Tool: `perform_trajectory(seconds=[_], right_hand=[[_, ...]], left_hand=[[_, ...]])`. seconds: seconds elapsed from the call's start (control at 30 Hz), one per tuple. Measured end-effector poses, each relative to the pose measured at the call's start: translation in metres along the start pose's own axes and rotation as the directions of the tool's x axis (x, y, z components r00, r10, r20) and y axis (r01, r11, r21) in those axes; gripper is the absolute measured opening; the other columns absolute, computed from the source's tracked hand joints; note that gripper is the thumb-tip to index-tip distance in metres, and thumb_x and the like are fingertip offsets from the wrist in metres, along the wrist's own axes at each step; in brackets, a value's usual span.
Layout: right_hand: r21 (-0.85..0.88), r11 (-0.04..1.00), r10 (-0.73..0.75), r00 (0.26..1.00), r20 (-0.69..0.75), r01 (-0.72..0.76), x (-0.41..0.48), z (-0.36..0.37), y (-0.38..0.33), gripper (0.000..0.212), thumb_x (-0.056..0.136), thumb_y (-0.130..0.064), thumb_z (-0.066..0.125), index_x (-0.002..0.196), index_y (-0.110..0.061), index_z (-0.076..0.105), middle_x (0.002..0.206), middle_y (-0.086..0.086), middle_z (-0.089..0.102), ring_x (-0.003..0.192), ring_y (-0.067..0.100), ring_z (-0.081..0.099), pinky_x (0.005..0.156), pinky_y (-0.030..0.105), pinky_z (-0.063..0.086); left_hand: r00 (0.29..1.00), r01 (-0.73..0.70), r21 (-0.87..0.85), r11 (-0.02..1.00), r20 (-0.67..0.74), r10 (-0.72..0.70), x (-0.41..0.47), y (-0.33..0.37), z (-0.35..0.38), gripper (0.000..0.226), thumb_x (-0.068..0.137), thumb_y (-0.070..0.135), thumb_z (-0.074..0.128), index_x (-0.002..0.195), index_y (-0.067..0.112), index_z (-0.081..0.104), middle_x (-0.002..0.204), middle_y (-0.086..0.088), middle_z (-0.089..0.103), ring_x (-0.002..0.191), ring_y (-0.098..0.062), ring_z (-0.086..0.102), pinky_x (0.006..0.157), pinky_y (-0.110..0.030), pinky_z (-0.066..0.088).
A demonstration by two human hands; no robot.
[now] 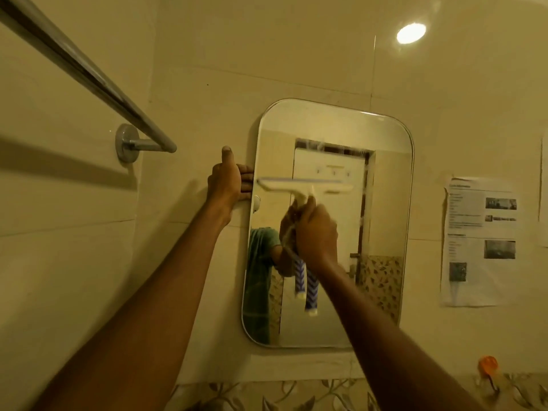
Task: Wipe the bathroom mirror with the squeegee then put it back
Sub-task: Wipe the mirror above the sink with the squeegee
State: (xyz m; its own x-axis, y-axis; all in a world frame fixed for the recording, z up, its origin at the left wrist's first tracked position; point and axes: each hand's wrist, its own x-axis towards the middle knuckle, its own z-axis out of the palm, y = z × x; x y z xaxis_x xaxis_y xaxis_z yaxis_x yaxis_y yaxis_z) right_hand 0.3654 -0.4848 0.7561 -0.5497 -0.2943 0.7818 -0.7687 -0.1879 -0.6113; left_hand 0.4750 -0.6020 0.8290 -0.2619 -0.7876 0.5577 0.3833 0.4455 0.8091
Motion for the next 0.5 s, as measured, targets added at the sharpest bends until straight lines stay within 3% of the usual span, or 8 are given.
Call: perform_trajectory(seconds=[0.13,0.27,0.4,0.5], right_hand=[[0.027,0.999,0.034,0.997,0.064,-0.036,-0.053,0.002,0.027,0.032,0.104,-0.034,0.033,0.087,-0.016,0.053,0.07,-0.007,0.056,0.056,-0.008,0.058,0.044,0.007,0.042],[-0.012,0.999,-0.04,0.999,0.006,0.04,-0.014,-0.002,0.004,0.042,0.105,-0.038,0.028,0.085,-0.017,0.057,0.071,-0.003,0.062,0.061,0.009,0.063,0.049,0.015,0.049],[-0.059,0.994,-0.092,0.994,-0.06,0.088,0.032,-0.002,-0.02,0.05,0.106,-0.041,0.024,0.087,-0.012,0.06,0.069,-0.001,0.063,0.057,0.007,0.061,0.05,0.019,0.045],[-0.064,0.997,-0.049,0.998,-0.027,0.047,0.015,-0.002,-0.01,0.047,0.106,-0.041,0.023,0.084,-0.017,0.058,0.068,-0.003,0.061,0.057,0.007,0.061,0.049,0.018,0.045]], left_hand=[[1.0,-0.026,0.057,0.998,0.005,0.026,-0.002,0.004,0.002,0.064,0.102,0.052,0.019,0.094,0.01,0.067,0.093,-0.011,0.073,0.083,-0.027,0.071,0.077,-0.04,0.059],[0.999,-0.046,0.104,0.994,-0.01,0.047,-0.006,0.006,0.001,0.064,0.101,0.053,0.02,0.093,0.011,0.067,0.092,-0.009,0.072,0.086,-0.027,0.07,0.079,-0.042,0.059],[0.999,-0.052,0.138,0.989,-0.002,0.052,-0.008,0.008,0.001,0.063,0.1,0.055,0.019,0.095,0.014,0.066,0.098,-0.01,0.072,0.089,-0.026,0.07,0.082,-0.045,0.059],[0.998,-0.06,0.142,0.988,0.004,0.06,-0.007,0.011,0.002,0.065,0.101,0.054,0.019,0.099,0.009,0.066,0.096,-0.011,0.072,0.086,-0.026,0.07,0.08,-0.042,0.059]])
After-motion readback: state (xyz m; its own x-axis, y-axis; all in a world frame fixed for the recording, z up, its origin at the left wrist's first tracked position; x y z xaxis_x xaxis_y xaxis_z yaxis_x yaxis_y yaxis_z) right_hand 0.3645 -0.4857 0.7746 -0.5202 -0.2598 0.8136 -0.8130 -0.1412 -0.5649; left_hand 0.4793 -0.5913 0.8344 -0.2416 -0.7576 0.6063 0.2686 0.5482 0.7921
